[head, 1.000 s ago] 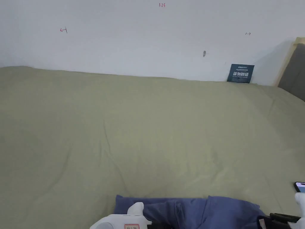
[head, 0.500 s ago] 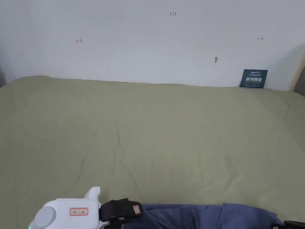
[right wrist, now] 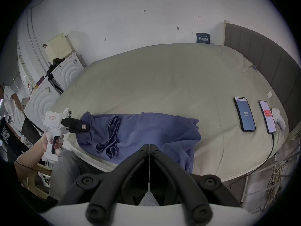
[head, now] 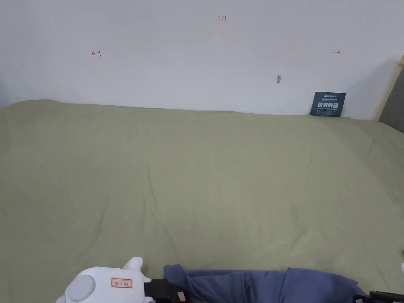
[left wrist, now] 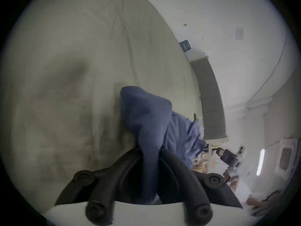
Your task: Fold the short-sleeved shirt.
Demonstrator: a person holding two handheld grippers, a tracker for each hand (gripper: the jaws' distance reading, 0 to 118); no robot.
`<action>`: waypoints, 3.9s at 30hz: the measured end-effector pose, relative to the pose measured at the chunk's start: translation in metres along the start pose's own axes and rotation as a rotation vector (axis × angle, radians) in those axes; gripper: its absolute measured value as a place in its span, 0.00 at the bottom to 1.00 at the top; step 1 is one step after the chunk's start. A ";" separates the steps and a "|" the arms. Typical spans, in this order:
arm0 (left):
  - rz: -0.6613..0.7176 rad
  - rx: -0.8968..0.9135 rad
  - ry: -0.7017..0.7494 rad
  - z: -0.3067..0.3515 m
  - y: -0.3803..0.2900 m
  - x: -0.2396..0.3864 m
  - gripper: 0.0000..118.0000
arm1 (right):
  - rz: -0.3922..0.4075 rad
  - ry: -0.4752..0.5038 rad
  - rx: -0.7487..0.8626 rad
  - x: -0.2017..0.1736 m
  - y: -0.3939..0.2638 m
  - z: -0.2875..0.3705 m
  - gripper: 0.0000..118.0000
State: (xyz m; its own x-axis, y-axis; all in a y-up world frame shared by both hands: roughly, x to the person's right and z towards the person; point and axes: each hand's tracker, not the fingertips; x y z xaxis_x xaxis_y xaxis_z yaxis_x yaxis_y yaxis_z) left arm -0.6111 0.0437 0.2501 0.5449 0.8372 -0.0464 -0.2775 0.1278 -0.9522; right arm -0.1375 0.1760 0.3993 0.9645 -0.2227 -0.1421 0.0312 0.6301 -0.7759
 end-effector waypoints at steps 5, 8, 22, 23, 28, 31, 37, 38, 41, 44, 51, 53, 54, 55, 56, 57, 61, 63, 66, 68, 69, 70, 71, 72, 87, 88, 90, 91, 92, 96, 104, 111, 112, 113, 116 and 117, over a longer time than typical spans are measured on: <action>-0.009 0.120 0.043 0.048 0.006 0.026 0.08 | 0.005 -0.005 -0.002 0.003 0.004 -0.001 0.00; -0.042 0.179 0.088 0.097 0.019 0.025 0.08 | 0.015 -0.011 0.003 0.001 0.010 0.000 0.00; -0.118 0.268 0.231 0.200 0.007 0.067 0.08 | 0.062 0.023 -0.002 -0.017 0.031 -0.018 0.00; -0.131 0.254 0.208 0.197 0.011 0.068 0.08 | 0.062 0.024 -0.002 -0.017 0.030 -0.017 0.00; -0.227 0.120 0.083 0.113 0.000 0.123 0.08 | 0.049 0.009 0.000 -0.006 0.022 -0.007 0.00; -0.260 0.047 0.057 0.066 -0.001 0.135 0.08 | 0.028 -0.007 0.003 0.001 0.016 -0.001 0.00; -0.230 -0.058 -0.058 0.008 0.005 0.118 0.63 | -0.031 -0.032 0.001 0.012 0.007 -0.003 0.00; -0.195 -0.078 -0.078 0.006 0.006 0.113 0.79 | -0.035 -0.029 -0.002 0.008 0.007 -0.002 0.00; -0.196 -0.062 -0.068 0.014 -0.012 0.111 0.83 | -0.029 -0.031 -0.014 0.006 0.005 -0.004 0.00; -0.207 -0.049 0.004 0.020 -0.001 0.089 0.79 | -0.023 -0.027 -0.026 0.004 0.005 -0.011 0.00; -0.168 -0.096 0.058 -0.022 -0.011 0.075 0.18 | 0.000 0.001 -0.037 -0.011 0.006 -0.018 0.00; -0.223 -0.148 0.058 -0.041 -0.026 0.071 0.17 | 0.009 0.007 -0.040 -0.015 0.006 -0.019 0.00; -0.245 -0.143 0.095 -0.053 -0.033 0.064 0.14 | 0.012 0.008 -0.042 -0.013 0.006 -0.020 0.00; -0.247 -0.136 0.129 -0.064 -0.029 0.045 0.06 | 0.015 0.010 -0.045 -0.014 0.006 -0.021 0.00; -0.179 -0.085 0.082 -0.063 -0.027 0.032 0.04 | 0.017 0.012 -0.048 -0.016 0.006 -0.022 0.00; -0.078 -0.049 -0.014 -0.057 -0.022 0.020 0.04 | 0.019 0.014 -0.052 -0.017 0.006 -0.023 0.00; -0.088 -0.052 0.049 -0.038 -0.020 0.035 0.03 | 0.036 0.024 -0.073 -0.020 0.007 -0.028 0.00; -0.107 -0.056 0.042 -0.012 -0.033 0.076 0.03 | 0.044 0.038 -0.080 -0.027 0.010 -0.031 0.00; -0.167 -0.014 -0.056 0.039 -0.027 0.093 0.03 | 0.026 0.119 -0.058 -0.034 0.021 -0.038 0.00; -0.219 0.044 -0.009 0.065 -0.012 0.084 0.03 | 0.010 0.204 -0.042 -0.045 0.031 -0.046 0.00; -0.240 0.076 0.028 0.078 -0.008 0.081 0.03 | 0.010 0.257 -0.035 -0.054 0.037 -0.052 0.00; -0.246 0.098 0.060 0.089 -0.004 0.076 0.03 | 0.008 0.316 -0.030 -0.064 0.043 -0.059 0.00; -0.231 0.112 0.088 0.095 -0.001 0.070 0.03 | 0.002 0.369 -0.027 -0.070 0.047 -0.069 0.00; -0.195 0.122 0.119 0.103 0.002 0.060 0.03 | -0.009 0.436 -0.030 -0.078 0.050 -0.085 0.00; -0.077 0.014 -0.002 0.067 0.014 -0.007 0.93 | -0.198 0.681 -0.302 -0.052 0.000 -0.228 0.00; -0.096 -0.005 0.018 0.056 0.016 -0.005 0.94 | -0.160 0.666 -0.301 -0.055 0.003 -0.226 0.00; -0.126 -0.028 0.078 0.035 0.019 -0.002 0.94 | -0.103 0.653 -0.298 -0.060 0.005 -0.223 0.00; -0.145 -0.011 0.066 0.031 0.010 0.006 0.96 | -0.093 0.650 -0.298 -0.061 0.006 -0.222 0.00; -0.164 0.004 0.073 0.027 0.010 0.011 0.97 | -0.099 0.651 -0.297 -0.061 0.006 -0.221 0.00; -0.220 0.038 0.194 0.010 0.004 0.030 0.90 | -0.094 0.641 -0.283 -0.059 0.006 -0.219 0.00; -0.229 0.006 0.164 0.019 0.013 0.035 0.17 | -0.128 0.579 -0.196 -0.063 0.013 -0.190 0.00; -0.278 0.044 0.238 0.132 0.054 0.026 0.17 | -0.134 0.535 -0.058 -0.046 0.039 -0.156 0.00; -0.276 0.035 0.257 0.155 0.065 0.018 0.17 | -0.127 0.523 -0.044 -0.044 0.043 -0.150 0.00; -0.270 0.045 0.299 0.174 0.071 0.011 0.17 | -0.121 0.512 -0.038 -0.043 0.045 -0.146 0.00; -0.259 0.048 0.392 0.239 0.102 -0.029 0.17 | -0.101 0.468 -0.018 -0.032 0.047 -0.135 0.00; -0.250 0.044 0.430 0.261 0.112 -0.041 0.17 | -0.100 0.457 -0.017 -0.030 0.048 -0.131 0.00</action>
State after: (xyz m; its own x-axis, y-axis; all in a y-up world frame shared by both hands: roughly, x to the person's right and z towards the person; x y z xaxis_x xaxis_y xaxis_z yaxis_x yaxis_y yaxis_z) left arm -0.8712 0.1621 0.2245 0.8735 0.4840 0.0529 -0.1246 0.3270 -0.9368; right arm -0.1989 0.1155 0.2858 0.7424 -0.5891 -0.3191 0.1101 0.5771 -0.8092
